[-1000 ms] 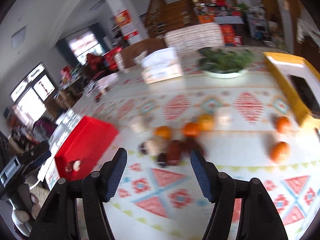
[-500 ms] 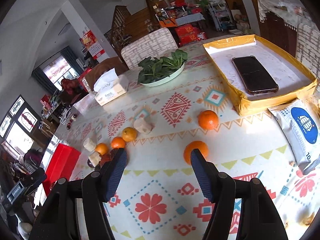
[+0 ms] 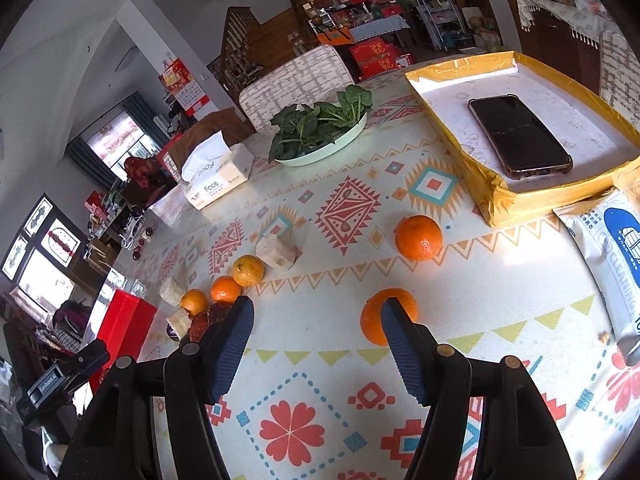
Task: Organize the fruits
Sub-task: 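Move both grippers back over the remaining fruits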
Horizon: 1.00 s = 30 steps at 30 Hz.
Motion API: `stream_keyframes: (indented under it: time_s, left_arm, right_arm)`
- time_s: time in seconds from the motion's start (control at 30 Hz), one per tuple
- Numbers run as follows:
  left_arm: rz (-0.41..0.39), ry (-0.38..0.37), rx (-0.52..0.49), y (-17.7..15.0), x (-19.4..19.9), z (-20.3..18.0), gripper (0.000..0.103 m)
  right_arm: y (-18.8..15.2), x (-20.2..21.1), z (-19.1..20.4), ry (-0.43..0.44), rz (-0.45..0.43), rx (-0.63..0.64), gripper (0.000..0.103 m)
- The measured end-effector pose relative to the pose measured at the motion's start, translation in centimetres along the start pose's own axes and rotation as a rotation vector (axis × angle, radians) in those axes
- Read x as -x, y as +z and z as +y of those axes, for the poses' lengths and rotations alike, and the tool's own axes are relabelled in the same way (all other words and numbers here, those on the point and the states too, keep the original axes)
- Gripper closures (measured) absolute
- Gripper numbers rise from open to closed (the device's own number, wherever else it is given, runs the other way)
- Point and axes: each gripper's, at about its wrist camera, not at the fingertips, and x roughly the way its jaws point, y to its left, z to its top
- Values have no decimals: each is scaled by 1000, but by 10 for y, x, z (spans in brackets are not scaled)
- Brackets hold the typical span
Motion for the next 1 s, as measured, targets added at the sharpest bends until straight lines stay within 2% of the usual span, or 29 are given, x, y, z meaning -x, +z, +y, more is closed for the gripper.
stream_keyframes:
  time_s: [0.3,0.4,0.5,0.7,0.83,0.93,1.0]
  left_arm:
    - [73,-74,-122,-11,-32,-34,19]
    - [89,-106,-193,-17,-40,-54,23]
    - [94,-98,-261,-21,-51,-69,31]
    - [96,-70,-207,-7,-61,-56,34]
    - [78,-51,-167,3,-55,-37,34]
    - [79,-49,-160,7,-54,-28,34]
    - [92,-61,-163,9,-59,-27,34]
  right_arm:
    - [-2,-8,18,19,27,87,32]
    - [-3,-9,25,52,27,111,32]
    - [-4,-15,34,84,51,132,32]
    - [-6,-50,72,91,146,232,32]
    - [-14,-83,93,68,217,302,48]
    - [-19,-100,94,56,251,296,60]
    - [-19,-102,93,63,249,287,64]
